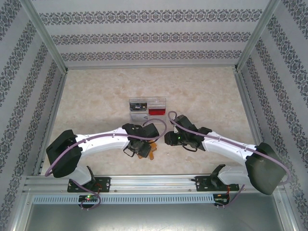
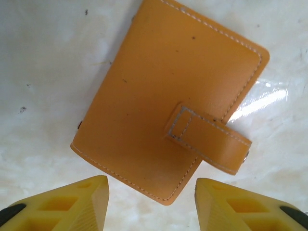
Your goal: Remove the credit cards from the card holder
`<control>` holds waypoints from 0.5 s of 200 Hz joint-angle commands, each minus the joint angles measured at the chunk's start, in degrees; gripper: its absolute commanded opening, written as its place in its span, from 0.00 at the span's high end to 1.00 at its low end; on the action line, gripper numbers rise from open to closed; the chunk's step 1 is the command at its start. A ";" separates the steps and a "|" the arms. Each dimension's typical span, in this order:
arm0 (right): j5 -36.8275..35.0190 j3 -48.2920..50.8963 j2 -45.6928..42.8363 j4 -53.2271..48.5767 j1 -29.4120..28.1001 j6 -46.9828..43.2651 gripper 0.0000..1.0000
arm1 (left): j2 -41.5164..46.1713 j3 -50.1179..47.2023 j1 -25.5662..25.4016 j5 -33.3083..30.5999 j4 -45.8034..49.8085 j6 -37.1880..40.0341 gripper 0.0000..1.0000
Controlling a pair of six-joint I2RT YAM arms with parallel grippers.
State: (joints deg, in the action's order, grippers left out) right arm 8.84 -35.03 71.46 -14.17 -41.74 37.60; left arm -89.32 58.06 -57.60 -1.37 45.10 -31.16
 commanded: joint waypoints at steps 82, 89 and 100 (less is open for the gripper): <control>-1.18 2.14 -2.45 -0.87 0.36 2.11 0.68 | -8.03 2.05 -5.50 -10.08 3.04 6.90 0.53; -1.13 2.32 -2.55 -0.93 0.41 2.19 0.68 | -8.48 2.48 -5.47 -10.85 3.38 6.90 0.55; -1.18 2.48 -2.88 -0.95 0.39 2.29 0.68 | -8.90 2.81 -5.52 -11.44 3.69 7.04 0.58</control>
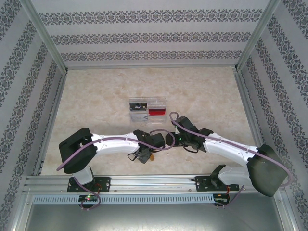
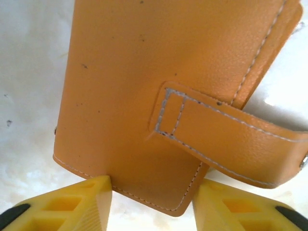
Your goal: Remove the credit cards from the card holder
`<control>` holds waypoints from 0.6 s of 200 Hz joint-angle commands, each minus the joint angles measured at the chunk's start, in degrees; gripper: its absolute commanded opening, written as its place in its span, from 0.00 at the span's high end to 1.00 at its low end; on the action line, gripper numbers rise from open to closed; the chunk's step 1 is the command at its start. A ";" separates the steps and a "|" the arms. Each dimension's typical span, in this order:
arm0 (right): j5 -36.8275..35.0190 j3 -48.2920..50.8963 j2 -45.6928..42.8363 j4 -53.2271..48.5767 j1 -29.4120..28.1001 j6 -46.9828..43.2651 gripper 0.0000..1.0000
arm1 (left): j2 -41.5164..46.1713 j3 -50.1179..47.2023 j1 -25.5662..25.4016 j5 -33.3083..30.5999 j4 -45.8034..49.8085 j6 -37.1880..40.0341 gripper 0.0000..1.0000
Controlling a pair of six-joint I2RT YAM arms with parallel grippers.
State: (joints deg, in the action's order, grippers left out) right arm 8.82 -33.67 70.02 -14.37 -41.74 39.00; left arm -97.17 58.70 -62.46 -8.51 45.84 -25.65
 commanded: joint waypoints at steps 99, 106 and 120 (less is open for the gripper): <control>-0.30 1.29 -1.40 0.02 0.22 1.26 0.68 | 5.65 5.52 -0.74 -3.18 6.65 -3.24 1.00; -0.21 1.20 -1.31 0.04 0.24 1.20 0.68 | 6.49 5.81 -0.65 -2.77 6.69 -4.00 1.00; -0.09 0.91 -1.12 0.09 0.22 1.12 0.68 | 8.15 6.05 -0.39 -2.51 6.54 -5.75 1.00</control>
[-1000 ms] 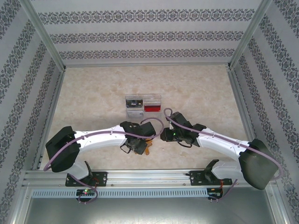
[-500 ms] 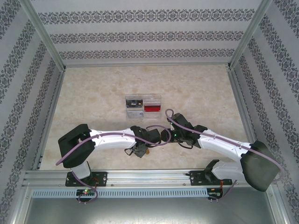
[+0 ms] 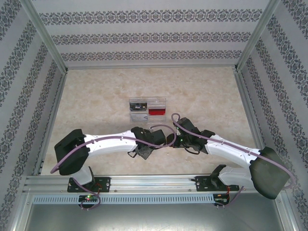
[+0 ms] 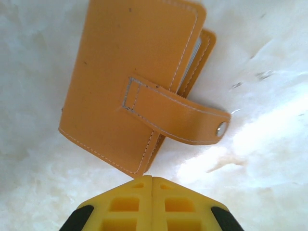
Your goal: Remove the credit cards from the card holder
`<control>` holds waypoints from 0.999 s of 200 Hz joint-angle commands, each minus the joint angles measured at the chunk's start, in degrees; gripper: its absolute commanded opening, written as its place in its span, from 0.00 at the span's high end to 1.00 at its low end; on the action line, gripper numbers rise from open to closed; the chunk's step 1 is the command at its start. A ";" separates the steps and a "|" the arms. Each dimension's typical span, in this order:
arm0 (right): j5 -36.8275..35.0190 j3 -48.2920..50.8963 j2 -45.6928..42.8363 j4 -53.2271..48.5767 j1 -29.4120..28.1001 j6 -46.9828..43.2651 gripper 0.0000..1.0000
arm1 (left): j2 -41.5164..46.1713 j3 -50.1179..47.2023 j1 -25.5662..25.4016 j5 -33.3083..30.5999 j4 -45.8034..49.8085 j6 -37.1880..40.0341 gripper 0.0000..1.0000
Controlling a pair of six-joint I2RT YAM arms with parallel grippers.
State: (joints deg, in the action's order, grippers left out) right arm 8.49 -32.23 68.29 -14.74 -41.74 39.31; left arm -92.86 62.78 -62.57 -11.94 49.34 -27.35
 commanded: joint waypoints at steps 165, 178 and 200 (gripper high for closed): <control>-1.12 5.48 -7.33 -0.20 1.02 4.63 0.60 | -5.41 2.51 -0.06 -3.15 -3.78 6.05 0.30; -1.17 5.75 -7.60 -0.28 0.96 4.79 0.60 | -6.74 3.22 -0.01 -2.81 -4.25 6.03 0.31; -1.16 6.15 -8.07 -0.42 0.96 4.90 0.60 | -9.22 4.30 0.14 -3.63 -4.30 5.93 0.34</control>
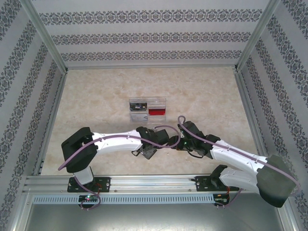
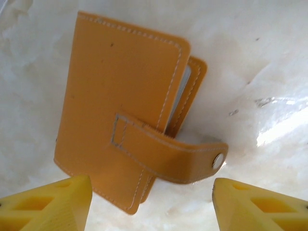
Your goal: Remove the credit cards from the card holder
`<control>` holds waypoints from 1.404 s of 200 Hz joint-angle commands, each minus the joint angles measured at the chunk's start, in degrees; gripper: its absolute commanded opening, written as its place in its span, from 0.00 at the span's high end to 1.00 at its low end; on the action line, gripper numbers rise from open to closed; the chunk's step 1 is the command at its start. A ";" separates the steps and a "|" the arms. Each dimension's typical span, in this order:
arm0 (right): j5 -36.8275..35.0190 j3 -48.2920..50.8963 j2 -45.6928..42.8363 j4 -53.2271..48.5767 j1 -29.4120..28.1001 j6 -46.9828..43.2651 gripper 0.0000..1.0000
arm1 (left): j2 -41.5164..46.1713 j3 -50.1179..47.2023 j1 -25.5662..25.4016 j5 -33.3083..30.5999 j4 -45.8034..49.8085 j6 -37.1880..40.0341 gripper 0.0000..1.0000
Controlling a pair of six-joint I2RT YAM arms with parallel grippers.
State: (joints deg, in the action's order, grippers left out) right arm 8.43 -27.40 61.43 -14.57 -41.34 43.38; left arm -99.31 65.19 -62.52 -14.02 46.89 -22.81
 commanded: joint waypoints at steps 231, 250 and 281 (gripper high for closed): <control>3.94 -3.98 6.54 4.43 -2.64 0.64 0.57 | 19.89 -8.75 13.91 20.10 -8.11 -22.07 0.92; 4.97 -4.57 7.99 6.15 -2.88 1.64 0.57 | 24.91 -15.42 17.97 25.22 -14.27 -27.20 0.93; 6.40 -6.12 10.90 8.27 -3.63 2.47 0.58 | 31.71 -24.27 24.06 30.85 -20.78 -33.98 0.93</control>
State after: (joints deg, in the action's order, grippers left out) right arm 12.64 -31.18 70.37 -9.19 -44.07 44.53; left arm -72.23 45.76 -42.39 9.45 34.92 -47.90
